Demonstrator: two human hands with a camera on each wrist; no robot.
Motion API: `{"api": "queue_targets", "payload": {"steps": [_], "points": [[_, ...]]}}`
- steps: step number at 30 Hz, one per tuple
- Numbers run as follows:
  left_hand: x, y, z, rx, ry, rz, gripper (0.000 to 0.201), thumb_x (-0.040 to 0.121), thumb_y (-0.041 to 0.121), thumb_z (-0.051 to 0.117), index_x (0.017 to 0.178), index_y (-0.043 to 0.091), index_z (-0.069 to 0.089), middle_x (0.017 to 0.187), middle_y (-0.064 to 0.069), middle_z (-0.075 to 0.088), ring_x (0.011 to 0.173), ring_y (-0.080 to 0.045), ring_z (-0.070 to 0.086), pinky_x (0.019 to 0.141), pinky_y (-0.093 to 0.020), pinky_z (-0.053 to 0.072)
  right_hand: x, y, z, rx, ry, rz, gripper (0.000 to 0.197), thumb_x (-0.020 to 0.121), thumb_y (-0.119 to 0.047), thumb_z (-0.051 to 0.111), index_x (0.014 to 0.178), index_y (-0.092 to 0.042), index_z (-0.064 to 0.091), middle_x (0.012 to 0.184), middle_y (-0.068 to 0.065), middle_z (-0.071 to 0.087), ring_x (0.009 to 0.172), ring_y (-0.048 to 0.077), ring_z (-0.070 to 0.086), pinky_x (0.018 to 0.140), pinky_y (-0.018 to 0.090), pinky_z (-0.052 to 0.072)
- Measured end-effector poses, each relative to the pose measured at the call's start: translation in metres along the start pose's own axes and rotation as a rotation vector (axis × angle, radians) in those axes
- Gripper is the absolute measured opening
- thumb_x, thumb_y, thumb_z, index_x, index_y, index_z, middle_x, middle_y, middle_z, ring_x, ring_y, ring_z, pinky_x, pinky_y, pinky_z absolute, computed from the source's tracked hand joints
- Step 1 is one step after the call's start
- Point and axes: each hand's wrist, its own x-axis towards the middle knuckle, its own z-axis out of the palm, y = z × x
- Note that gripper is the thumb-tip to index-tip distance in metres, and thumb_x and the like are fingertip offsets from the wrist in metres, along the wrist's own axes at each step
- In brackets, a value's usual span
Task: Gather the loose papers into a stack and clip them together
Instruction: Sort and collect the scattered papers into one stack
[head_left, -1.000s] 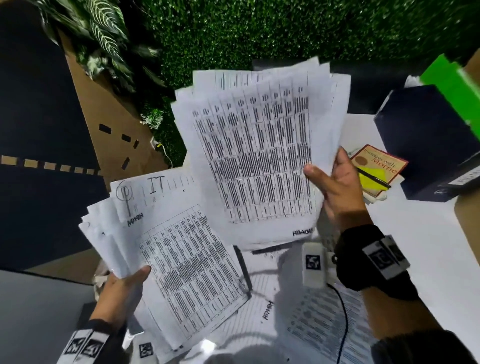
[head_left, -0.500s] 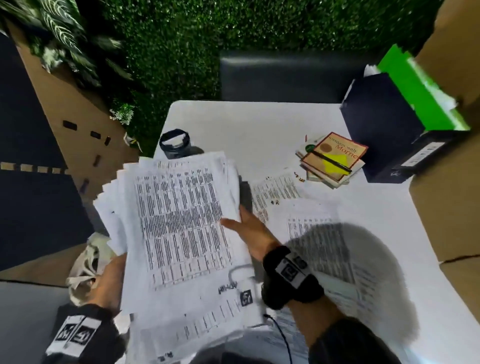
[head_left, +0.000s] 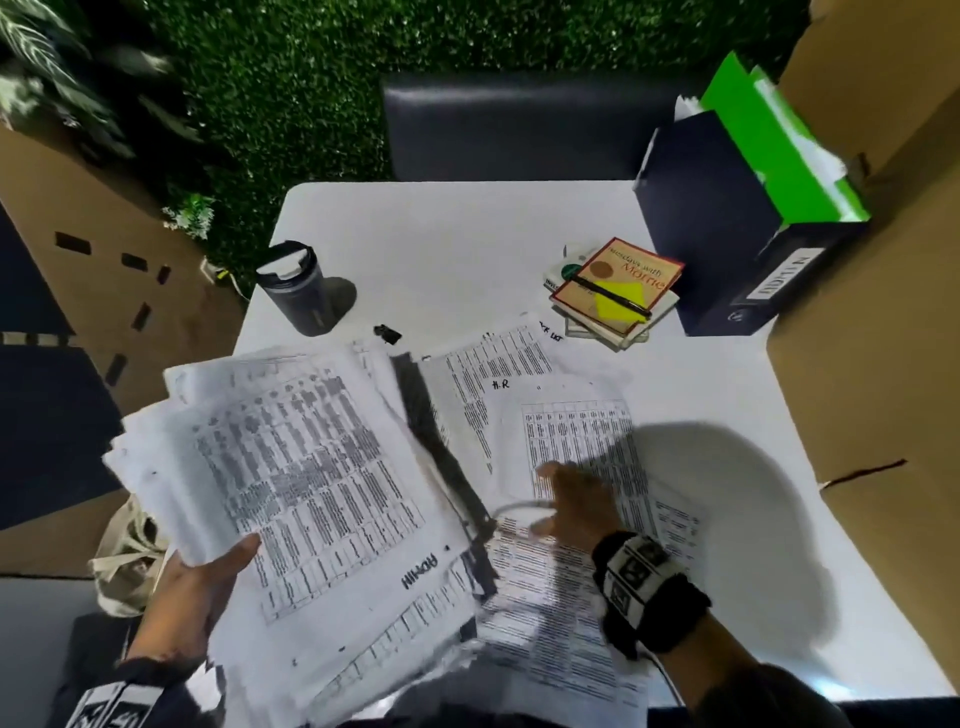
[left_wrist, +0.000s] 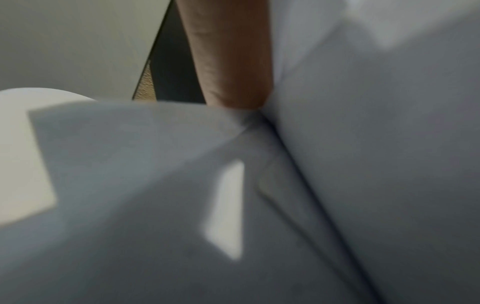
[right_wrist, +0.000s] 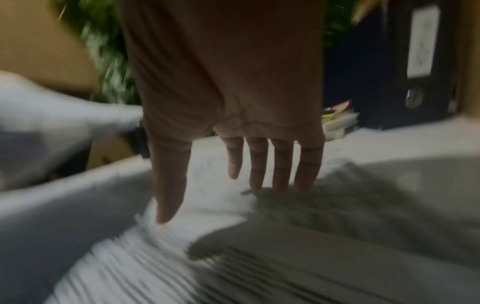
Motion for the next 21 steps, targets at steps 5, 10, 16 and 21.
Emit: {"api": "queue_targets", "payload": {"steps": [5,10,16,21], "points": [[-0.005,-0.006,-0.007,-0.100,0.095,-0.084,0.039,0.087,0.020,0.063,0.088,-0.016,0.047,0.063,-0.021,0.063,0.063,-0.026,0.060,0.066,-0.027,0.042,-0.008,0.047,0.029,-0.289,0.082,0.036,0.074,0.035,-0.022,0.087,0.098,-0.021,0.048,0.082,0.009,0.069,0.076,0.034,0.068,0.066,0.047,0.050],[-0.010,-0.017,-0.012,-0.128,0.179,-0.087,0.096,0.066,0.046,0.080,0.133,-0.007,0.037,0.112,-0.040,0.048,0.107,-0.059,0.046,0.104,-0.056,0.032,-0.004,0.063,0.021,-0.083,-0.088,-0.041,0.038,0.078,-0.025,0.066,0.116,-0.019,0.061,0.108,0.007,0.065,0.102,0.024,0.060,0.087,0.031,0.044],[-0.034,-0.004,-0.016,-0.163,0.180,-0.051,0.067,0.081,0.030,0.072,0.128,-0.011,0.049,0.124,-0.038,0.052,0.104,-0.033,0.049,0.070,-0.021,0.035,-0.008,0.070,-0.040,0.702,0.108,0.060,0.015,0.085,-0.006,0.060,0.081,-0.019,0.053,0.068,0.002,0.060,0.065,0.019,0.056,0.063,0.027,0.044],[-0.035,-0.006,-0.014,-0.144,0.220,-0.024,0.046,0.093,0.006,0.053,0.127,-0.023,0.042,0.128,-0.052,0.037,0.118,-0.049,0.045,0.085,-0.026,0.035,0.005,0.098,-0.039,0.544,0.312,0.359,0.022,0.080,-0.023,0.067,0.089,-0.003,0.060,0.089,0.016,0.060,0.095,0.030,0.058,0.072,0.034,0.043]]}}
